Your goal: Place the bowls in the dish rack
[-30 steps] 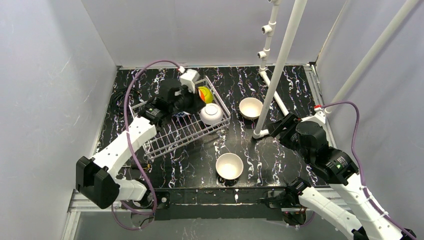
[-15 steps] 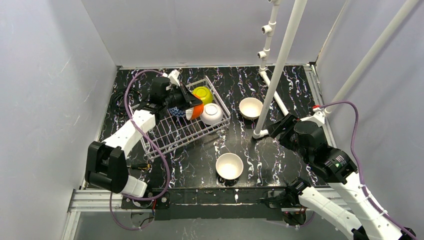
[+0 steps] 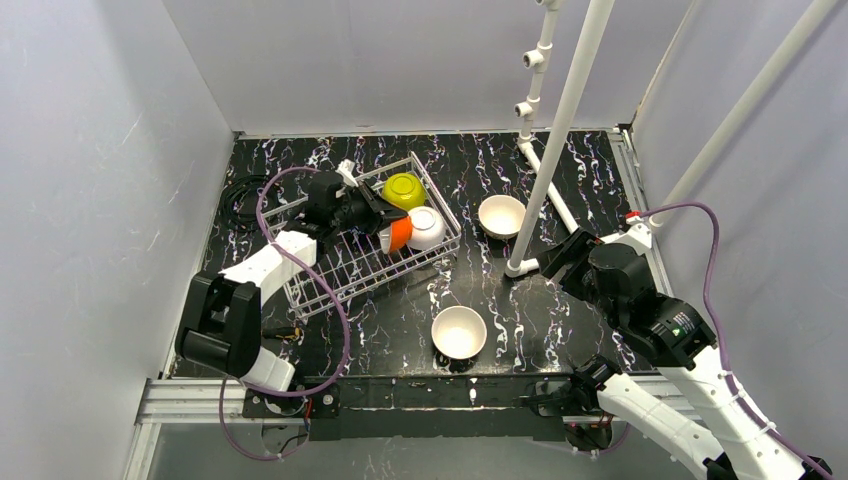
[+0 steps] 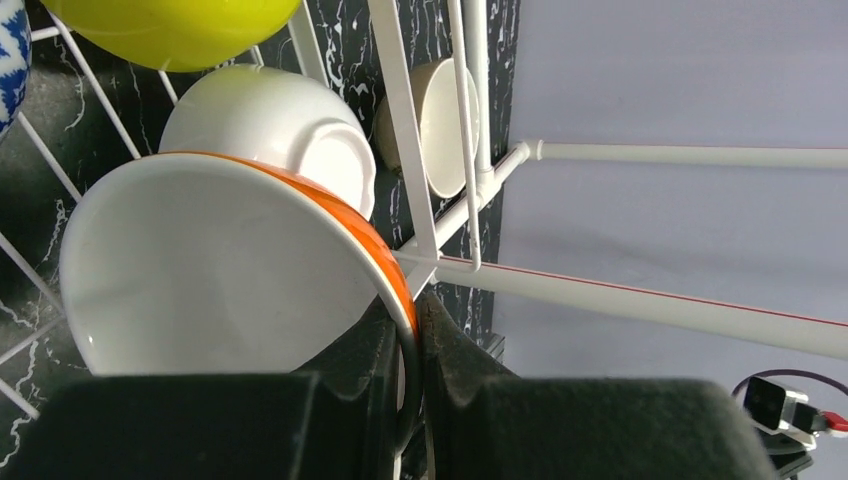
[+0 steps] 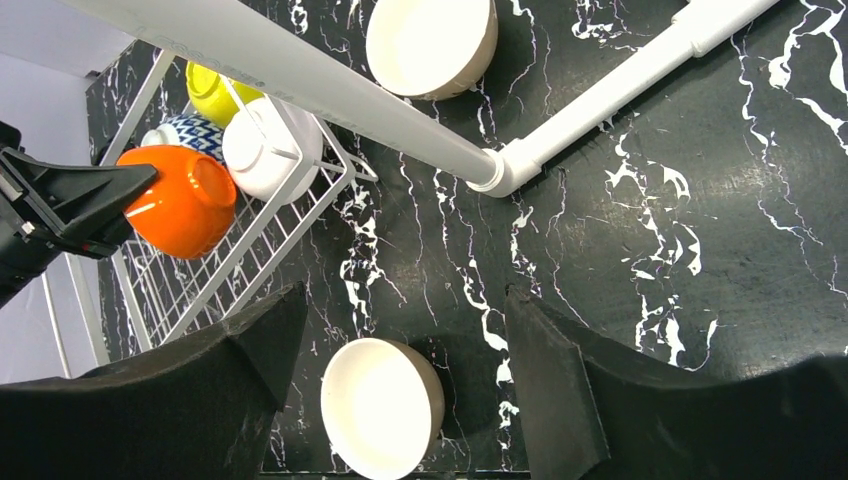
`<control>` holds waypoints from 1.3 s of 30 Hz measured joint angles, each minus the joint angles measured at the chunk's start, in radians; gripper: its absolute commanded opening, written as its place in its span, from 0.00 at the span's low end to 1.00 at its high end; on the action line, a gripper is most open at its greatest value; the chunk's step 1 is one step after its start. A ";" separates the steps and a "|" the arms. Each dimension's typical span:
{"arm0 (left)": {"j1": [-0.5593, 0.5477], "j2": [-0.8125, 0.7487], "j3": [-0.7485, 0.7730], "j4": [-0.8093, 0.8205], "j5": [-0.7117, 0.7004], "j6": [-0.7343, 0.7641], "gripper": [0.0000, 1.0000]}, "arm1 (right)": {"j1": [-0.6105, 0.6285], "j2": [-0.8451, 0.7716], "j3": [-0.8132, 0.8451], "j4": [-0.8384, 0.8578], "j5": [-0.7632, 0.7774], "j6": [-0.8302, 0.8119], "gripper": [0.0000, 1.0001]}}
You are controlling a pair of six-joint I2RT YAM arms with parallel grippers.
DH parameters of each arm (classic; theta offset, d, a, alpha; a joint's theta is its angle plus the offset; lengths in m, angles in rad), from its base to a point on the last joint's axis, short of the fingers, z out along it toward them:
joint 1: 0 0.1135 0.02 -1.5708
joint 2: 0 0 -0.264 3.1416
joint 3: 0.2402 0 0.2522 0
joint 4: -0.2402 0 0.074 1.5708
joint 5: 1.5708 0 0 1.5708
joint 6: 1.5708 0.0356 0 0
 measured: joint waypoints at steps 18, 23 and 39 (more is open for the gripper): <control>0.065 0.008 -0.220 0.383 0.036 -0.179 0.00 | 0.000 0.000 0.000 -0.007 0.000 -0.011 0.82; 0.081 0.015 -0.246 0.463 0.066 -0.213 0.00 | 0.000 0.011 0.010 -0.016 -0.001 -0.018 0.81; 0.100 0.051 -0.313 0.645 0.097 -0.335 0.00 | 0.000 0.018 0.011 -0.028 -0.002 -0.025 0.82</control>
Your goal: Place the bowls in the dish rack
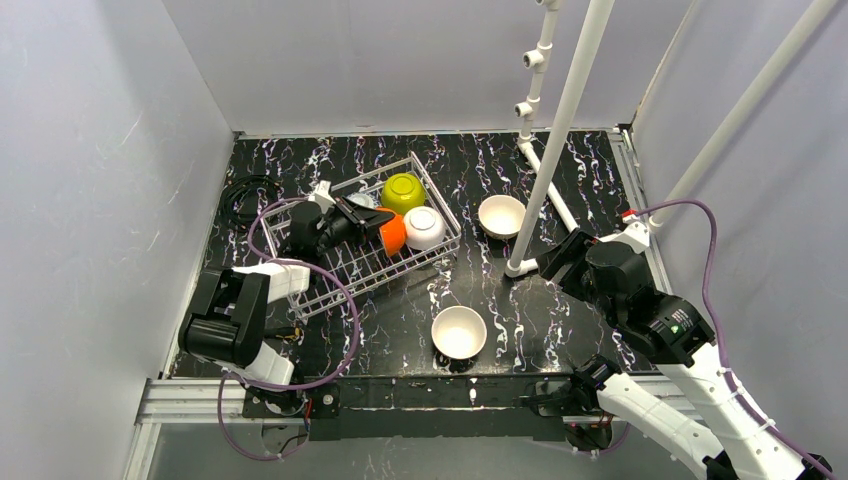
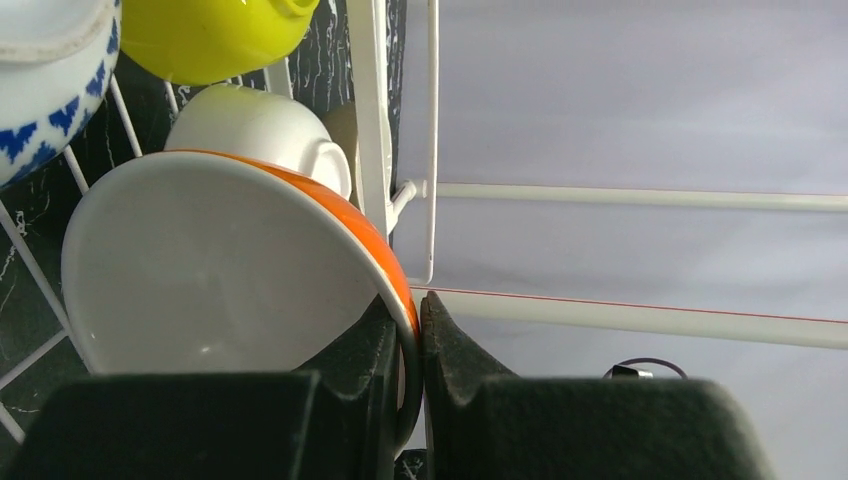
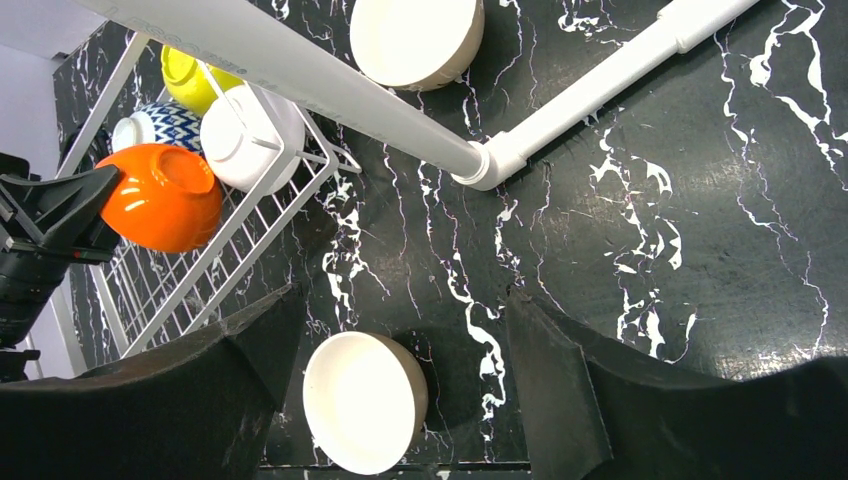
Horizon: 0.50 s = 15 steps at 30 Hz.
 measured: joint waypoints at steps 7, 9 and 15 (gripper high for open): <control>0.000 -0.001 -0.041 0.067 -0.017 -0.027 0.03 | 0.000 0.002 0.000 0.001 -0.015 -0.016 0.82; 0.000 -0.001 -0.048 0.076 -0.019 -0.032 0.07 | 0.000 0.003 0.000 0.001 -0.019 -0.019 0.83; 0.000 -0.018 -0.072 0.086 -0.032 -0.034 0.19 | 0.000 0.003 0.000 0.002 -0.027 -0.023 0.83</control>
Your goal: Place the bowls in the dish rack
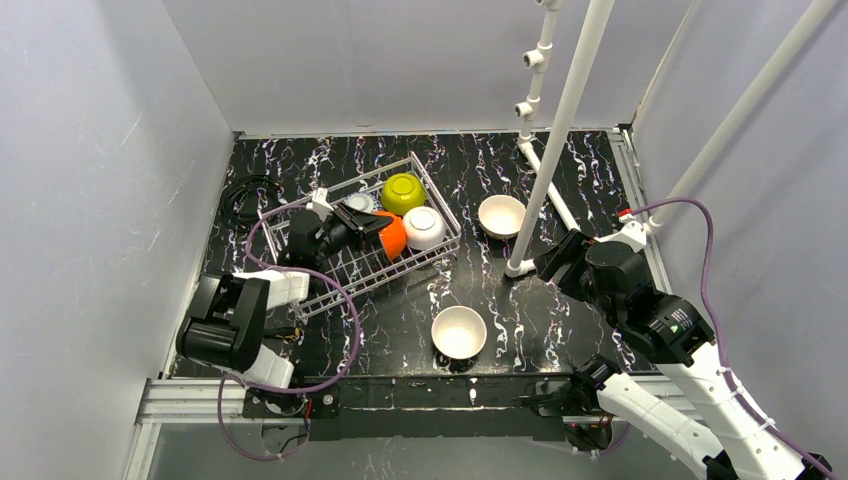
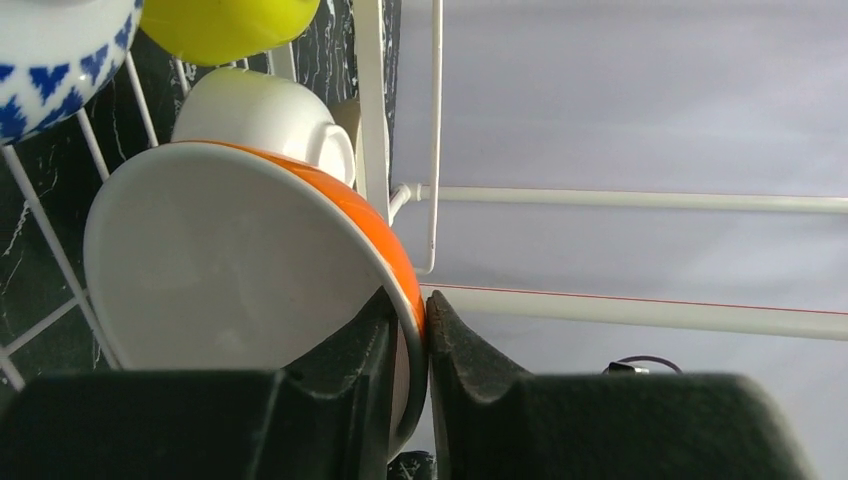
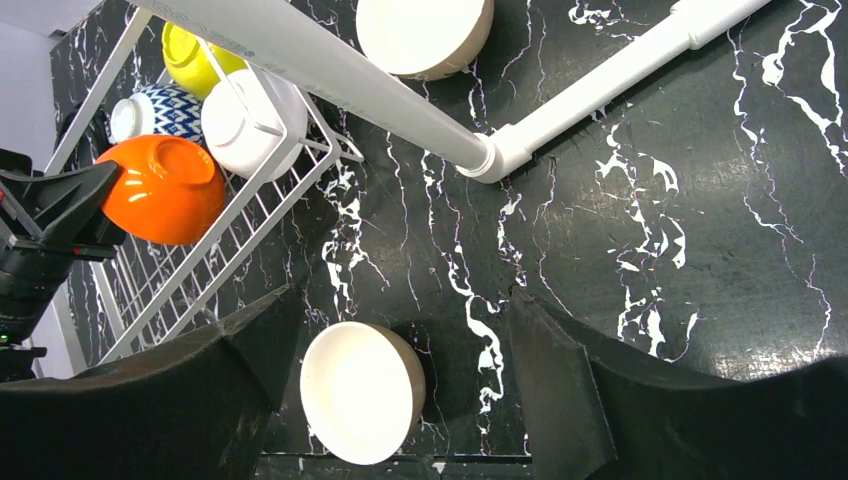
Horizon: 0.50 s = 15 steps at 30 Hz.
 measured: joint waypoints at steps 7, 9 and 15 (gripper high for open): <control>0.000 -0.071 -0.054 -0.059 -0.053 0.018 0.40 | 0.000 0.000 0.000 0.001 0.000 -0.002 0.84; 0.000 -0.103 -0.062 -0.105 -0.076 0.035 0.45 | 0.000 0.000 0.000 0.004 0.000 -0.004 0.84; 0.002 -0.192 -0.065 -0.256 -0.137 0.104 0.59 | 0.000 0.000 0.000 0.006 -0.006 -0.013 0.85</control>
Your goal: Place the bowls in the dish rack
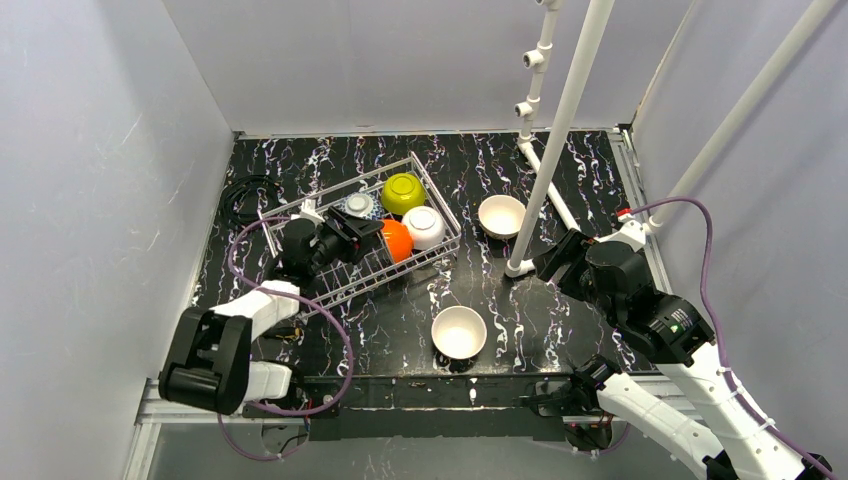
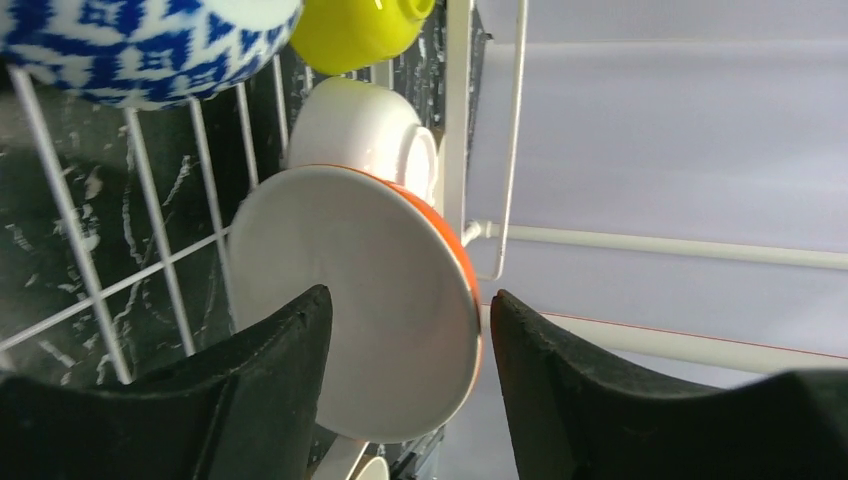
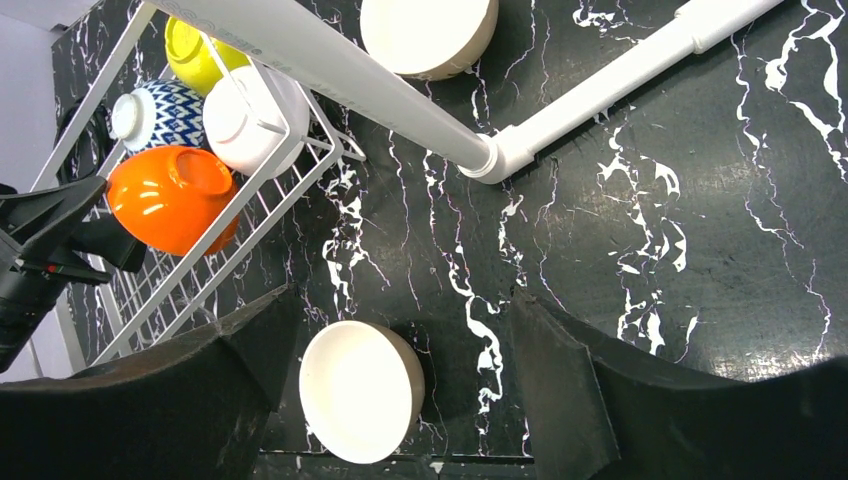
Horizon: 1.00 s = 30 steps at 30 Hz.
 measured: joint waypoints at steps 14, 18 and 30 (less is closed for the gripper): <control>0.003 -0.086 0.099 -0.290 -0.026 0.225 0.68 | 0.000 -0.018 0.000 -0.001 0.003 -0.002 0.85; 0.003 -0.084 0.151 -0.327 -0.006 0.277 0.56 | 0.000 -0.018 0.000 -0.001 0.004 -0.002 0.85; 0.004 0.010 0.222 -0.354 0.109 0.276 0.21 | 0.000 -0.018 0.000 -0.001 0.004 -0.002 0.85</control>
